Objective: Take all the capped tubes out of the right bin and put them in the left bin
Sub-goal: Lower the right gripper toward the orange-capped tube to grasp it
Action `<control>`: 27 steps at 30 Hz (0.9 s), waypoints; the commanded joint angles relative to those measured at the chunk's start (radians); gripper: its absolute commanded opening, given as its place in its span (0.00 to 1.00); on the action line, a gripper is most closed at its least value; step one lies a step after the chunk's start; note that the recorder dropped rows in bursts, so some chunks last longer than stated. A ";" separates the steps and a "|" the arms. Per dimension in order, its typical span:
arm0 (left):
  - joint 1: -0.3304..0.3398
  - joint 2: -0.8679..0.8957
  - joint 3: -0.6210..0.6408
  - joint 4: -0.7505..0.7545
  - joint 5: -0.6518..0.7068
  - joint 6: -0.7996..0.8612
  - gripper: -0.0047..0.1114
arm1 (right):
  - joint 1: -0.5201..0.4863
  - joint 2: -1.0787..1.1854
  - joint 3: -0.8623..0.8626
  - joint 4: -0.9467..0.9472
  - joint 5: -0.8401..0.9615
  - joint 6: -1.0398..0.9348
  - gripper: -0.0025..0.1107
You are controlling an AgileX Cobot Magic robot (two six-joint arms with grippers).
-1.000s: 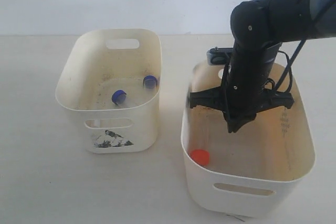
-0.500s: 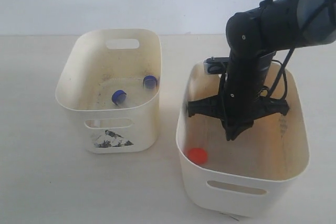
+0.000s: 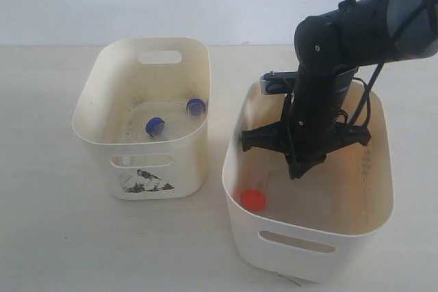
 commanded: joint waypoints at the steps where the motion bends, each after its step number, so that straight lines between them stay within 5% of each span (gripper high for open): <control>1: -0.004 0.000 -0.004 -0.003 -0.002 -0.010 0.08 | -0.003 -0.004 0.002 0.008 -0.002 -0.015 0.03; 19: -0.004 0.000 -0.004 -0.003 -0.002 -0.010 0.08 | -0.003 -0.004 0.002 0.138 0.039 0.003 0.05; 23: -0.004 0.000 -0.004 -0.003 -0.002 -0.010 0.08 | -0.003 -0.004 0.002 0.138 0.042 -0.049 0.28; 27: -0.004 0.000 -0.004 -0.003 -0.002 -0.010 0.08 | -0.003 -0.004 0.002 0.138 0.039 -0.054 0.78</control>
